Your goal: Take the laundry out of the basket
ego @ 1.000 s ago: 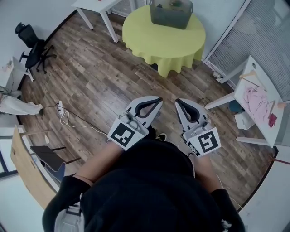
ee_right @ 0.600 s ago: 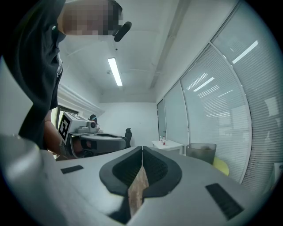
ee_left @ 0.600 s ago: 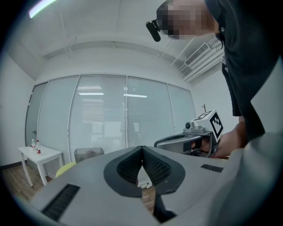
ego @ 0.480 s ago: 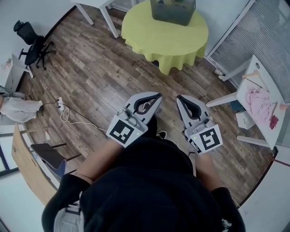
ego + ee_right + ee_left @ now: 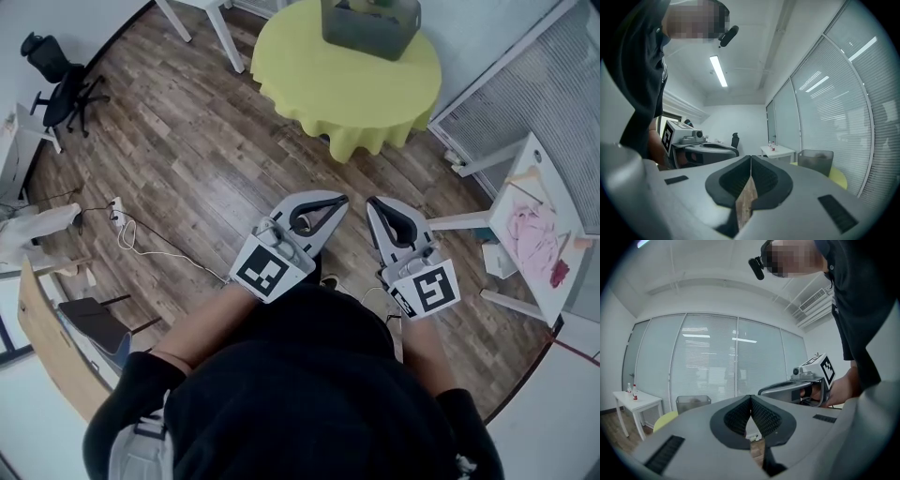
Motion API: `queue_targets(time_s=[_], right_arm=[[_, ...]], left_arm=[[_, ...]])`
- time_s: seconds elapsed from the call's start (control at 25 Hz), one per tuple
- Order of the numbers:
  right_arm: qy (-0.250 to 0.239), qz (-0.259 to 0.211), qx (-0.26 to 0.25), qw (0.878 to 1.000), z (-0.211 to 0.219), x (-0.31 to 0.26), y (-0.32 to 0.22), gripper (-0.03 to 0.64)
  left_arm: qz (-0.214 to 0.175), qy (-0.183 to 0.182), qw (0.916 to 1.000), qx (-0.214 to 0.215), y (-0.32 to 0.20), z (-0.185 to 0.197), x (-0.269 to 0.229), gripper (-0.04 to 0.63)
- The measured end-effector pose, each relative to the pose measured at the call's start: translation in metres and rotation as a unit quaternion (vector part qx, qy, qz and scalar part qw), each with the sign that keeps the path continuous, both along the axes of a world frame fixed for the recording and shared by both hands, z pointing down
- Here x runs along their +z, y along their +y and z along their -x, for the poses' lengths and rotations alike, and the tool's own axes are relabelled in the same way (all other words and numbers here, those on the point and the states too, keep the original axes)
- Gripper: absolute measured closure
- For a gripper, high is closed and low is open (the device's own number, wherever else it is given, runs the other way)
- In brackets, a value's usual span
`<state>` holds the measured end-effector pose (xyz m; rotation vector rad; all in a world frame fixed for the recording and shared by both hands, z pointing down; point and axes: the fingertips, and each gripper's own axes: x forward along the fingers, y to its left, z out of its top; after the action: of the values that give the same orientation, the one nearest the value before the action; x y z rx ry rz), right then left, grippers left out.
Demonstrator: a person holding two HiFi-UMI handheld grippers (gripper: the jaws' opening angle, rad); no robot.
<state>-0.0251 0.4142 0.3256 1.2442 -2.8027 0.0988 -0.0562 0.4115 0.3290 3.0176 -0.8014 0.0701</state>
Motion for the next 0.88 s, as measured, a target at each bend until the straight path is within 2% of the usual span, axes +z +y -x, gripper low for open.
queue_targets(time_s=[0.56, 0.88], right_arm=[[-0.001, 0.005, 0.008, 1.0, 0.014, -0.003, -0.104, 0.592], [-0.021, 0.007, 0.032, 0.999, 0.018, -0.002, -0.147, 0.592]], left_arm=[[0.004, 0.009, 0.9999, 0.01, -0.109, 0.01, -0.003, 0.586], [-0.005, 0.012, 0.9995, 0.028, -0.155, 0.017, -0.005, 0.586]])
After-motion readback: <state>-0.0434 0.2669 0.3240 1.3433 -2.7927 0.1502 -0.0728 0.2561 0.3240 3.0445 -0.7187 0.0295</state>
